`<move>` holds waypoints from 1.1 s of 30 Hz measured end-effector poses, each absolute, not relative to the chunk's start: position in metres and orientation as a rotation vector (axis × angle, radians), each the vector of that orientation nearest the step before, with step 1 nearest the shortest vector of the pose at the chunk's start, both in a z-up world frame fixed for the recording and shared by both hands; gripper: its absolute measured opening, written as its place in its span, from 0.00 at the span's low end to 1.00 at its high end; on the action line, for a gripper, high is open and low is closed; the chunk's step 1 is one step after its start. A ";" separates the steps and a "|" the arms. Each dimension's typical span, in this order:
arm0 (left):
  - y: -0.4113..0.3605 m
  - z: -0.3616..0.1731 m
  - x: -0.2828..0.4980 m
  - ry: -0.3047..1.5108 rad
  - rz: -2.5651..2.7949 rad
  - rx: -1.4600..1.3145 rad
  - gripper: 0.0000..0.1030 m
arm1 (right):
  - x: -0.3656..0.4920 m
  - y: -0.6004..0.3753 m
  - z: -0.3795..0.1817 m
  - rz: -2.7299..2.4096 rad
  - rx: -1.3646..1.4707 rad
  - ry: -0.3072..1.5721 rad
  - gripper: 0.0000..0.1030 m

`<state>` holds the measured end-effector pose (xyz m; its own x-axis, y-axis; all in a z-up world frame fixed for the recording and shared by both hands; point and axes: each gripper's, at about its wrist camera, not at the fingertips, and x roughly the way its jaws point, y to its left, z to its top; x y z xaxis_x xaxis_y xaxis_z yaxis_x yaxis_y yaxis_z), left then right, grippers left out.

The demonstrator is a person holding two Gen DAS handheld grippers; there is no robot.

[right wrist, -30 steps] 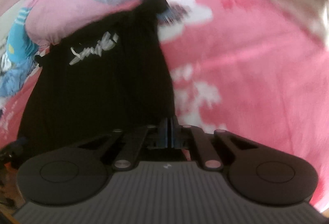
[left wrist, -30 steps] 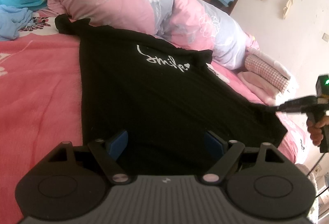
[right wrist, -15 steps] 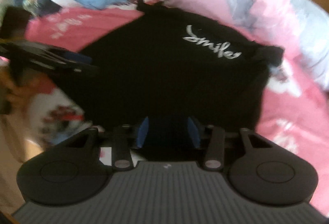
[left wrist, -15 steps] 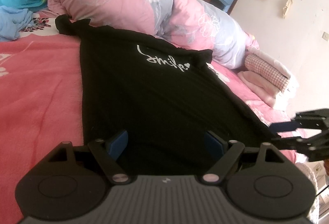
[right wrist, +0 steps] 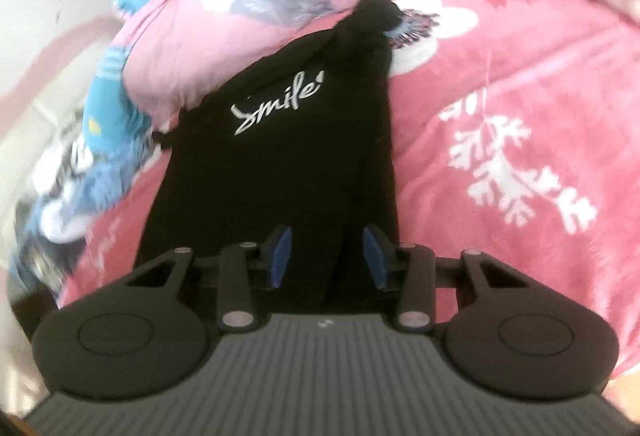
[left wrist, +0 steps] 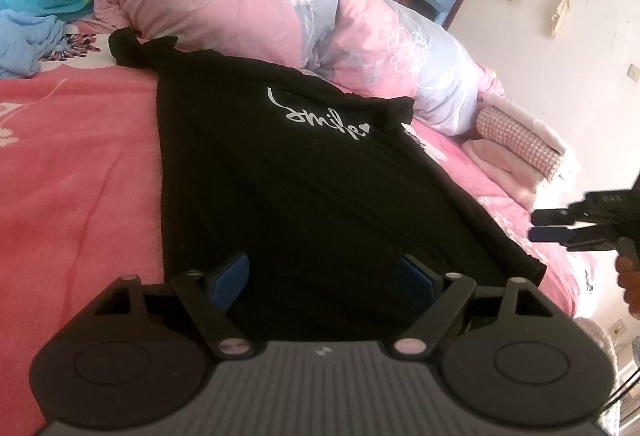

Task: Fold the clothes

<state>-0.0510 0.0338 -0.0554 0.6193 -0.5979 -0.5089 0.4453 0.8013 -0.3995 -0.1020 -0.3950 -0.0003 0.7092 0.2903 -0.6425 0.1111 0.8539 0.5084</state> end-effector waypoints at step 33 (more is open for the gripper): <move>0.033 -0.054 -0.050 0.676 -0.609 -0.230 0.81 | -0.049 -0.433 0.015 -0.050 0.453 0.694 0.02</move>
<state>-0.0500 0.0333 -0.0543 0.6154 -0.5954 -0.5164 0.4513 0.8034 -0.3885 -0.0489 -0.4331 0.0150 0.7714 0.1037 -0.6279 0.1929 0.9021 0.3860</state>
